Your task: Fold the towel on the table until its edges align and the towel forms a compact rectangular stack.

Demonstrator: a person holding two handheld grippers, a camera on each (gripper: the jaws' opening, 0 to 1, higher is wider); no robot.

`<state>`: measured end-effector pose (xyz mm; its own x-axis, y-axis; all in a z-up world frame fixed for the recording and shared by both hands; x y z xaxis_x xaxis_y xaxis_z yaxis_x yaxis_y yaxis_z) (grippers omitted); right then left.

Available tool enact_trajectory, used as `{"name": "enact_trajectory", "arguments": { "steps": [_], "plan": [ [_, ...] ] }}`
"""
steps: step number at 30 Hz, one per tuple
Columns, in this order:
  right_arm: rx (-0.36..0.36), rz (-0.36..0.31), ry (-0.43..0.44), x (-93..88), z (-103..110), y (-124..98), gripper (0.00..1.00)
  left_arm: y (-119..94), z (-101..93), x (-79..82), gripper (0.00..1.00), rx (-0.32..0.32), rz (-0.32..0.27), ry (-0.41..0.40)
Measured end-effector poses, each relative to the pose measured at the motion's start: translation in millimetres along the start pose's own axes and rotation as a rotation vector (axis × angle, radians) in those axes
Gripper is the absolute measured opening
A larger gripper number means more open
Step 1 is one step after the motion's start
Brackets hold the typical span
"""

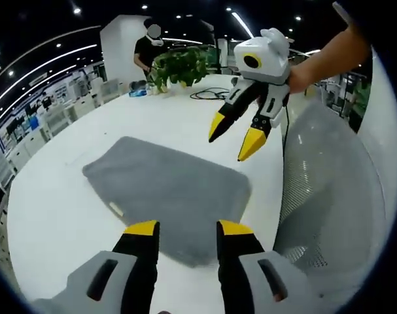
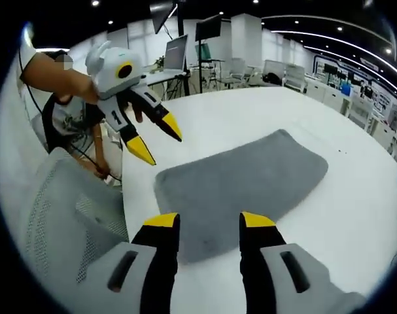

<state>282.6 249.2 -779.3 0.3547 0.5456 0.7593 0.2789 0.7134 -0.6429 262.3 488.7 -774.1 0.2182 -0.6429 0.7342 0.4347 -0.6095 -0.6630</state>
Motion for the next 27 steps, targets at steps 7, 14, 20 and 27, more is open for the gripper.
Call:
{"name": "enact_trajectory", "arguments": {
  "steps": [7, 14, 20, 27],
  "plan": [
    [0.016, 0.056, -0.005, -16.3, 4.8, 7.2, 0.37, 9.1, -8.4, -7.9, 0.36, -0.047, 0.042, 0.038],
    [0.028, 0.109, -0.050, -24.9, 6.6, 18.2, 0.38, 18.3, -9.7, -24.7, 0.36, -0.073, 0.081, 0.030],
    [0.030, 0.138, -0.070, -29.5, 7.7, 25.8, 0.37, 25.5, -9.5, -33.3, 0.36, -0.097, 0.121, 0.044],
    [0.028, 0.208, -0.141, -41.1, 6.3, 40.0, 0.36, 35.6, -5.4, -42.4, 0.35, -0.092, 0.150, 0.020]
  ]
}}
Point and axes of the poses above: the point that each gripper's makers call its tool centre point, and the gripper's own axes: y roughly forward along the fingers, z roughly to its left, x roughly out of its top, the point moved 10 cm from there along -y, roughly backward along the fingers, and after that the axes turned 4 degrees about y, right-handed, at the moved point
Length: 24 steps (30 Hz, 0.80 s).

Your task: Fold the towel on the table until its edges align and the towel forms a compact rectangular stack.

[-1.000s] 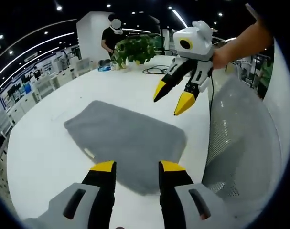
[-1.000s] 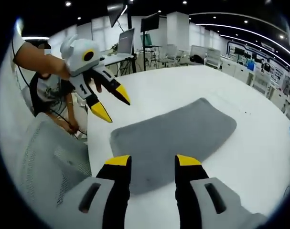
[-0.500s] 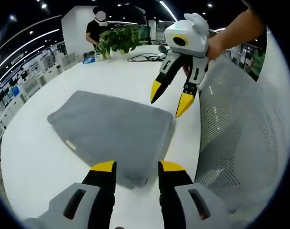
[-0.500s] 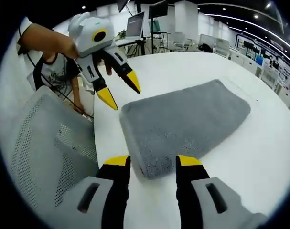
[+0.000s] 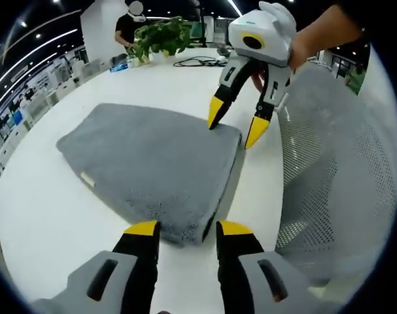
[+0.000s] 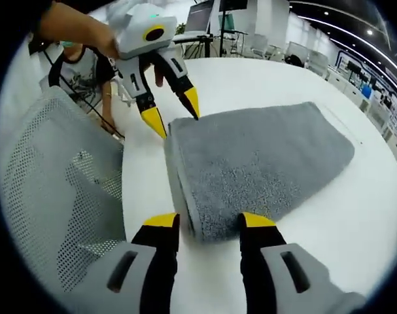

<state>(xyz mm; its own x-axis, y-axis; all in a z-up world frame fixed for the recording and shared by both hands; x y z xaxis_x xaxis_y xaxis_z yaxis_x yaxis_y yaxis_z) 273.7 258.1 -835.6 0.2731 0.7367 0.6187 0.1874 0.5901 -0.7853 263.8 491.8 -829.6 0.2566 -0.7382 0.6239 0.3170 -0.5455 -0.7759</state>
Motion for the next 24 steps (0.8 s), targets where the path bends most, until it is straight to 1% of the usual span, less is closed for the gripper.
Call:
{"name": "enact_trajectory", "arguments": {
  "steps": [2, 6, 8, 10, 11, 13, 16, 17, 18, 20, 22, 24],
  "plan": [
    [-0.014, -0.013, -0.008, -2.3, -2.4, 2.7, 0.33, 2.5, 0.0, -1.6, 0.34, 0.002, 0.011, 0.007],
    [-0.034, -0.013, -0.023, -2.5, -4.3, 1.9, 0.27, 3.2, 1.8, -0.7, 0.31, 0.009, 0.015, -0.006],
    [-0.031, -0.011, -0.039, -3.3, -4.1, 2.5, 0.27, 3.1, 0.4, -0.8, 0.30, 0.005, 0.018, -0.003],
    [-0.030, -0.010, -0.060, -4.0, -3.8, 3.6, 0.26, 4.2, 1.6, -1.1, 0.26, 0.013, 0.028, 0.034],
    [-0.031, -0.009, -0.063, -3.9, -3.6, 4.0, 0.26, 4.8, 1.9, -0.2, 0.25, 0.016, 0.029, 0.032],
    [-0.035, -0.010, -0.063, -4.4, -3.5, 4.6, 0.25, 5.0, 4.7, 1.3, 0.21, 0.035, 0.035, 0.000],
    [-0.046, -0.015, -0.071, -6.2, -2.8, 4.5, 0.21, 5.8, 5.1, 1.4, 0.16, 0.045, 0.033, 0.004],
    [-0.049, -0.015, -0.077, -6.5, -2.1, 4.3, 0.20, 6.1, 4.6, 1.5, 0.15, 0.050, 0.032, 0.006],
    [-0.055, -0.009, -0.088, -6.1, -0.2, 3.6, 0.17, 6.5, 3.3, 1.6, 0.14, 0.051, 0.029, 0.010],
    [-0.071, 0.015, -0.142, -5.8, 0.7, 1.8, 0.13, 7.8, 0.1, 3.2, 0.12, 0.046, 0.016, 0.007],
    [-0.071, 0.017, -0.139, -6.3, 2.8, 0.3, 0.11, 9.2, -2.7, 5.9, 0.10, 0.051, 0.019, 0.010],
    [-0.070, 0.017, -0.127, -8.6, 0.5, -2.6, 0.10, 10.2, -5.7, 8.3, 0.09, 0.051, 0.026, 0.029]
  ]
}}
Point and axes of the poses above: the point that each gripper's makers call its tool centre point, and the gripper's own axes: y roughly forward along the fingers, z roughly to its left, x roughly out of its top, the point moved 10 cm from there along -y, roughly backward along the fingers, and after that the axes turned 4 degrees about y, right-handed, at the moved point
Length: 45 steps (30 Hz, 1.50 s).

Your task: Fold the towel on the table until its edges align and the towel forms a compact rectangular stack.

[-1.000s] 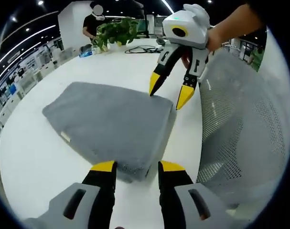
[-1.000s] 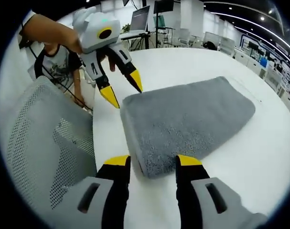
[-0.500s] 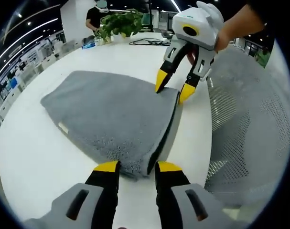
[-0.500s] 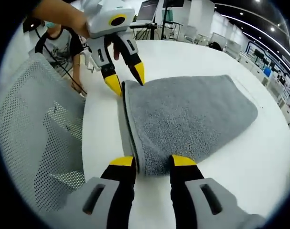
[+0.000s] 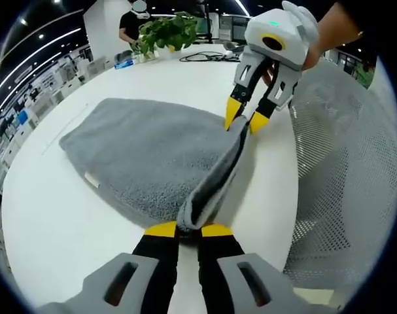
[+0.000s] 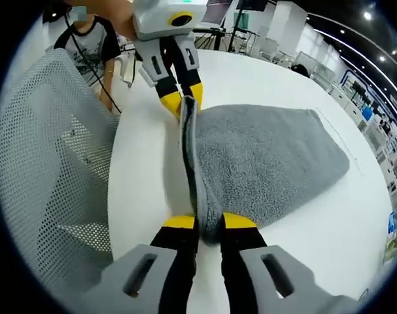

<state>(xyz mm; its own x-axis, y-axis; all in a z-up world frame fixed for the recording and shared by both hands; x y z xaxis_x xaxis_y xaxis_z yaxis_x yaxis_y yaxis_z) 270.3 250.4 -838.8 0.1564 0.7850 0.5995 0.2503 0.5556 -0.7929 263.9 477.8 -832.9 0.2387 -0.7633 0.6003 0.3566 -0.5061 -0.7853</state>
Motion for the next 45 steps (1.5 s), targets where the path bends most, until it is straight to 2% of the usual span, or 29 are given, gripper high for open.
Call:
{"name": "enact_trajectory", "arguments": {
  "steps": [10, 25, 32, 34, 36, 37, 41, 45],
  "plan": [
    [0.007, 0.015, 0.018, -18.2, 1.3, -14.5, 0.08, 9.2, -14.6, 15.9, 0.09, -0.017, -0.003, 0.023],
    [0.001, 0.044, 0.074, -60.1, 3.5, -47.8, 0.07, 30.4, -43.7, 49.9, 0.08, -0.060, -0.028, 0.031],
    [0.015, 0.058, 0.091, -69.4, 1.3, -55.5, 0.06, 35.1, -55.8, 60.9, 0.07, -0.088, -0.014, 0.032],
    [0.020, 0.060, 0.113, -72.0, 1.4, -57.7, 0.05, 36.2, -58.6, 63.3, 0.07, -0.093, -0.012, 0.023],
    [0.030, 0.050, 0.174, -75.3, 2.3, -60.9, 0.05, 36.8, -60.3, 64.3, 0.07, -0.100, -0.014, -0.007],
    [0.033, 0.050, 0.179, -76.9, 1.9, -62.5, 0.05, 36.6, -62.1, 65.2, 0.07, -0.107, -0.017, -0.030],
    [0.056, 0.055, 0.186, -82.0, 6.0, -69.5, 0.05, 38.0, -70.3, 71.0, 0.07, -0.127, -0.004, 0.009],
    [0.080, 0.059, 0.187, -85.1, 7.0, -77.4, 0.05, 37.0, -74.7, 74.7, 0.07, -0.145, -0.004, -0.024]
  ]
}}
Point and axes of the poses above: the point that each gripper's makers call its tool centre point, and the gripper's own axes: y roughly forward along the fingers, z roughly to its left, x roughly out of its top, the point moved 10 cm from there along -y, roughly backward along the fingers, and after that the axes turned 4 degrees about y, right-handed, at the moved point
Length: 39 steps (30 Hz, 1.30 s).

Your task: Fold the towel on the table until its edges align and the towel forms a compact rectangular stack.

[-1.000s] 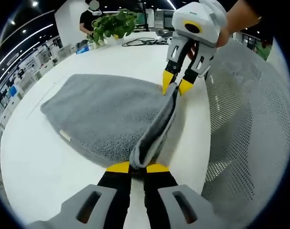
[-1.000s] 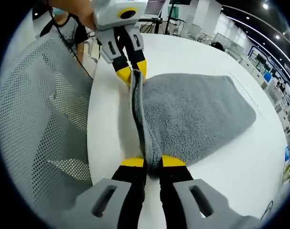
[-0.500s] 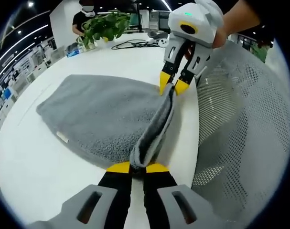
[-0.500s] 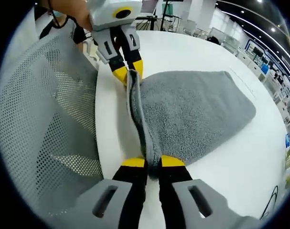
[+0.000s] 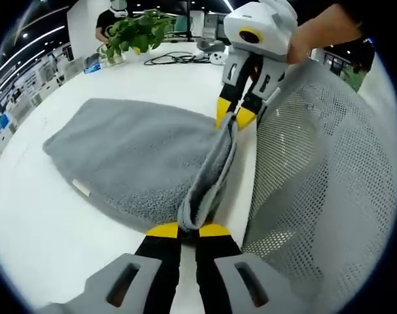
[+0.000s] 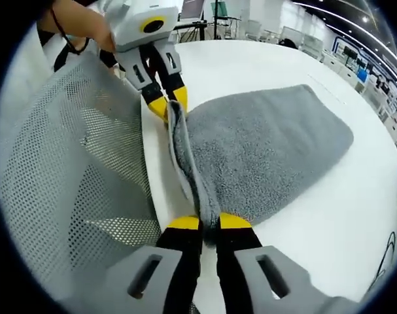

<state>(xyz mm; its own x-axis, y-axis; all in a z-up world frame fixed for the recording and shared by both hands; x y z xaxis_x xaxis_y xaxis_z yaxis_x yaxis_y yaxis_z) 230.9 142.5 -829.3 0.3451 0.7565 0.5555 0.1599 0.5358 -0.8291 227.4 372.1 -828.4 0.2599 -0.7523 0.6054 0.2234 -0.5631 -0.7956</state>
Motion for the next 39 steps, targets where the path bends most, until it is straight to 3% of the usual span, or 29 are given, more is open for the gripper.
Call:
{"name": "enact_trajectory", "arguments": {
  "steps": [13, 20, 22, 26, 29, 39],
  "plan": [
    [0.043, -0.057, 0.034, 0.7, -1.1, -18.4, 0.04, -22.2, -3.2, 13.2, 0.07, 0.003, -0.038, -0.036],
    [0.059, -0.072, 0.029, 6.6, 1.1, -23.9, 0.04, -21.1, -3.6, 8.4, 0.07, 0.005, -0.046, -0.048],
    [0.058, -0.062, 0.024, 4.3, 0.4, -19.9, 0.05, -14.8, -6.4, 5.4, 0.08, -0.001, -0.033, -0.033],
    [0.048, -0.043, 0.015, 2.9, 2.9, -15.3, 0.05, -6.6, -12.2, 2.7, 0.10, 0.018, 0.006, 0.087],
    [0.043, -0.038, 0.034, -0.2, 0.9, -9.4, 0.05, -2.8, -15.5, -0.1, 0.17, 0.014, 0.039, 0.185],
    [0.031, -0.025, 0.059, -0.3, -1.0, -5.7, 0.06, 5.7, -21.1, 1.5, 0.29, 0.005, 0.046, 0.252]
  ]
}}
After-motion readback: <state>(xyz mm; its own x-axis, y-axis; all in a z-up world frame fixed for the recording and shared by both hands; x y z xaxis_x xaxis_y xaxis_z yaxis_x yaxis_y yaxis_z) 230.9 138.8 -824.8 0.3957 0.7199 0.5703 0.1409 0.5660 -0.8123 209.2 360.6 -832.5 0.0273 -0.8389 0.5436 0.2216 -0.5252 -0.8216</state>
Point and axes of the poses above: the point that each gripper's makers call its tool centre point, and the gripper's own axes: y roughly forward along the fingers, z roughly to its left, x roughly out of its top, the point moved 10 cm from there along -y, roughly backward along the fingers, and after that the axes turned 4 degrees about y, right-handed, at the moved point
